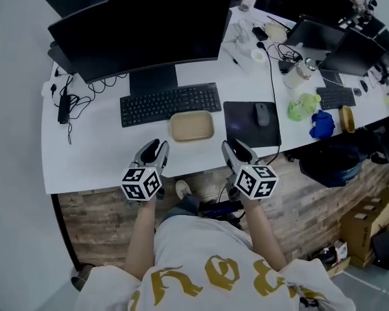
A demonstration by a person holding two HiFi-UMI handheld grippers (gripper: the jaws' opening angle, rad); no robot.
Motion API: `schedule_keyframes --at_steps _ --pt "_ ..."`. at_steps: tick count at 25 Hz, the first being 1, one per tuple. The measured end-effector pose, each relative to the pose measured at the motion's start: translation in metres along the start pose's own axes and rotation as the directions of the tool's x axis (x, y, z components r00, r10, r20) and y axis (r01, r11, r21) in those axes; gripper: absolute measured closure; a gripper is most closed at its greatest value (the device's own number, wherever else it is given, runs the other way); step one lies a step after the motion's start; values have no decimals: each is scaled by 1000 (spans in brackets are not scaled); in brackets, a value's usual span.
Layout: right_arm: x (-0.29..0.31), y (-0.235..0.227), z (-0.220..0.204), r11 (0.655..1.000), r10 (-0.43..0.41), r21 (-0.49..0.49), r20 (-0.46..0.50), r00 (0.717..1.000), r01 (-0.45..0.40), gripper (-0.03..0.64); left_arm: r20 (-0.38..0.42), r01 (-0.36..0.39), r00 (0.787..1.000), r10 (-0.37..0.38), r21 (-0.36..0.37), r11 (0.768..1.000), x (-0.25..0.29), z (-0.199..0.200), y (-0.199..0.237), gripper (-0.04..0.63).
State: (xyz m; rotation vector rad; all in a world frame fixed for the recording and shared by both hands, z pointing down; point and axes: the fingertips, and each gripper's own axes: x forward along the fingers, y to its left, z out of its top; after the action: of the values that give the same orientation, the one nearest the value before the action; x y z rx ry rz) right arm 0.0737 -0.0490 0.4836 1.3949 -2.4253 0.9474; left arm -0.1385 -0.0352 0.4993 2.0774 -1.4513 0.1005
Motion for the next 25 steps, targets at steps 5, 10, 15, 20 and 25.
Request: schedule_keyframes --at_steps 5,10,15,20,25 --pt "22 -5 8 999 -26 -23 -17 1000 26 456 -33 44 998 -45 -36 998 26 -2 15 483" --pt "30 -16 20 999 -51 -18 -4 999 51 453 -65 58 996 -62 -59 997 38 -6 23 483" --pt "39 -26 16 999 -40 6 -31 999 40 443 -96 63 993 -69 -67 996 48 -11 22 483" --pt "53 -36 5 999 -32 -38 -59 998 30 453 -120 52 991 -63 -94 994 58 -23 29 483" --pt "71 -44 -14 1000 16 21 -109 994 -13 457 -140 28 989 -48 -144 989 67 -35 37 483"
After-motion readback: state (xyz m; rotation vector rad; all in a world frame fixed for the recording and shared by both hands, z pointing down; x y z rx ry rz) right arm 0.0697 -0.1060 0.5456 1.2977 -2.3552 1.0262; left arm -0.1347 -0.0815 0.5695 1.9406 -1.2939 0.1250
